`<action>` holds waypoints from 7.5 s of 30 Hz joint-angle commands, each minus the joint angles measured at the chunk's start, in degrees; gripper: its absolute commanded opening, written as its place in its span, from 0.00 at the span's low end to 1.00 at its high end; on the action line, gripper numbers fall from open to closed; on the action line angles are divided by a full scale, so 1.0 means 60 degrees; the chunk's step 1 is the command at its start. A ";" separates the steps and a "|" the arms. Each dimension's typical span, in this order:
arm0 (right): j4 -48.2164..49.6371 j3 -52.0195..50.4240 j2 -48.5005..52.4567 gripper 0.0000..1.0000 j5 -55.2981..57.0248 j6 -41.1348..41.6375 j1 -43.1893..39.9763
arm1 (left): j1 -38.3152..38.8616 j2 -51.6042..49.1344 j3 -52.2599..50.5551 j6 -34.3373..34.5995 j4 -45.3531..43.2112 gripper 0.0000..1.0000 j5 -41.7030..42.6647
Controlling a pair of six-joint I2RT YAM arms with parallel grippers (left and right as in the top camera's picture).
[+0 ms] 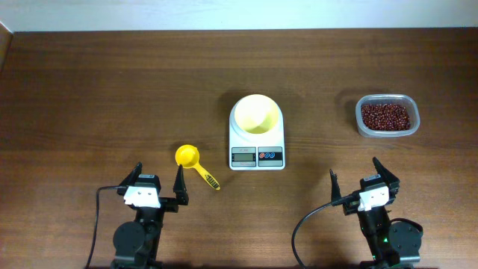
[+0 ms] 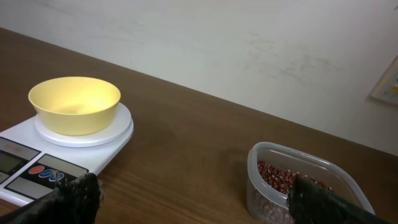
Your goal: Scoop item into bowl and weigh 50g on scale
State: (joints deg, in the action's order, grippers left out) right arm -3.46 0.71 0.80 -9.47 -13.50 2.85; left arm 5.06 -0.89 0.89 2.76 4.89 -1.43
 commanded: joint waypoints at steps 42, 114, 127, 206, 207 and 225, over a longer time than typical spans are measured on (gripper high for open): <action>-0.0033 -0.0066 -0.0098 0.99 -0.0025 0.0069 0.0084 | -0.0051 0.0098 -0.0058 -0.0117 -0.0011 0.99 0.0102; -0.0033 -0.0066 -0.0098 0.99 -0.0025 0.0066 0.0084 | -0.0058 -1.3366 1.0182 0.6590 0.6827 0.86 -0.0769; -0.0033 -0.0066 -0.0098 0.99 -0.0029 0.0069 0.0084 | -0.0058 -1.5300 1.0171 0.7821 0.7238 0.87 -0.0404; 0.1348 -0.0066 -0.0098 0.99 -0.2339 0.0069 0.0087 | 0.0568 -1.3402 0.9158 1.0794 0.1381 0.00 0.0189; 0.1585 -0.0066 -0.0098 0.99 -0.2554 0.0073 0.0087 | 0.0568 -1.3402 0.9158 1.0896 0.1479 0.00 0.0324; 0.3738 -0.0066 -0.0011 0.99 0.0189 1.0699 0.0087 | 0.0568 -1.3398 0.9329 1.0816 0.1759 0.00 0.0852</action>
State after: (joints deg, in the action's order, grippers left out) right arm 15.49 0.60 0.80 -10.33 41.87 2.90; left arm 8.47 -82.37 55.18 67.99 15.38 2.85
